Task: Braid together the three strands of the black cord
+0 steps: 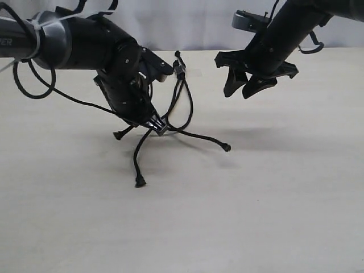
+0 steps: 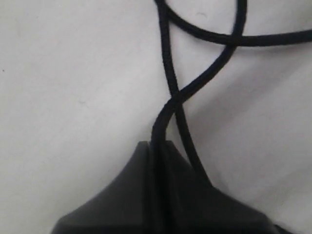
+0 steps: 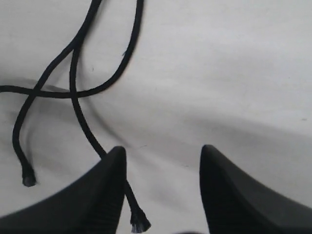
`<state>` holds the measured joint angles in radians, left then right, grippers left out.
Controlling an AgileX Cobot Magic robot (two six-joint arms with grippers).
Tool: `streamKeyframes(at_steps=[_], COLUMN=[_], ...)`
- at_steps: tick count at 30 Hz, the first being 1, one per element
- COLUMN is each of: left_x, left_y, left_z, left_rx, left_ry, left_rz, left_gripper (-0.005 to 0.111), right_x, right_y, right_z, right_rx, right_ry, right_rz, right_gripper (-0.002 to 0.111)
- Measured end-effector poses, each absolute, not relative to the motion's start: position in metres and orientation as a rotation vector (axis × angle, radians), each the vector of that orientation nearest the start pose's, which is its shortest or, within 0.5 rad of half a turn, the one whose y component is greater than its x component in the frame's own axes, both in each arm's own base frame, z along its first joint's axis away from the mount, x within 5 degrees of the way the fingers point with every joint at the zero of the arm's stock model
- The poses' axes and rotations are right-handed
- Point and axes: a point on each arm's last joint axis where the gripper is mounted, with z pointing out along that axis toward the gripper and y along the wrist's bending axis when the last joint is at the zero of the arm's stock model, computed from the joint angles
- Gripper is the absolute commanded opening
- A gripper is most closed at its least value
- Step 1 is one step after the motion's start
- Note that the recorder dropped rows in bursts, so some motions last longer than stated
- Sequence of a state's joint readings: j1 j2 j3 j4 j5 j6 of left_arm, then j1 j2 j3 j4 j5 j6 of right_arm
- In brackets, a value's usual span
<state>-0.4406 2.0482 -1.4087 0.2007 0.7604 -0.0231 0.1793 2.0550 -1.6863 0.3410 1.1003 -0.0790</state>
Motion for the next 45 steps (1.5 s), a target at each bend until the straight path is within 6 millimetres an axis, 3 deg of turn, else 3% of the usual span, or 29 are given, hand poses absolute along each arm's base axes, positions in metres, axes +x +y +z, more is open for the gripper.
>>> streamKeyframes(at_steps=[3, 8, 10, 12, 16, 20, 26, 29, 35, 41, 43, 45], left_x=[0.382, 0.376, 0.375, 0.374, 0.373, 0.377, 0.382, 0.379, 0.366, 0.351, 0.348, 0.344], left_y=[-0.158, -0.162, -0.164, -0.164, -0.157, -0.119, -0.036, -0.013, -0.013, -0.014, -0.015, -0.016], left_z=[0.145, 0.13, 0.123, 0.119, 0.123, 0.153, 0.197, 0.211, 0.218, 0.208, 0.203, 0.196], left_rx=[0.728, 0.735, 0.738, 0.735, 0.719, 0.583, 0.223, 0.103, 0.075, 0.062, 0.051, 0.038], left_ry=[2.791, 2.889, 2.915, 2.93, 2.963, 3.01, 3.014, 2.995, 2.98, 2.992, 3.003, 3.011], left_rz=[0.14, 0.039, 0.01, -0.002, 0.008, 0.025, -0.004, -0.037, -0.075, -0.094, -0.109, -0.125], left_gripper=[0.007, 0.046, 0.054, 0.055, 0.055, 0.052, 0.023, 0.003, 0.0, 0.0, 0.0, 0.0], right_x=[0.418, 0.415, 0.413, 0.41, 0.399, 0.382, 0.35, 0.333, 0.317, 0.321, 0.322, 0.321], right_y=[0.106, 0.112, 0.119, 0.126, 0.145, 0.171, 0.234, 0.269, 0.31, 0.322, 0.323, 0.322], right_z=[0.222, 0.222, 0.222, 0.225, 0.235, 0.238, 0.219, 0.199, 0.157, 0.131, 0.123, 0.117], right_rx=[-0.21, -0.253, -0.278, -0.305, -0.39, -0.507, -0.67, -0.722, -0.713, -0.646, -0.642, -0.648], right_ry=[2.927, 2.933, 2.935, 2.929, 2.929, 2.955, 2.951, 2.93, 2.902, 2.883, 2.887, 2.903], right_rz=[0.521, 0.536, 0.539, 0.542, 0.555, 0.531, 0.376, 0.236, 0.161, 0.201, 0.198, 0.18], right_gripper=[0.045, 0.045, 0.045, 0.045, 0.045, 0.045, 0.045, 0.045, 0.045, 0.044, 0.037, 0.021])
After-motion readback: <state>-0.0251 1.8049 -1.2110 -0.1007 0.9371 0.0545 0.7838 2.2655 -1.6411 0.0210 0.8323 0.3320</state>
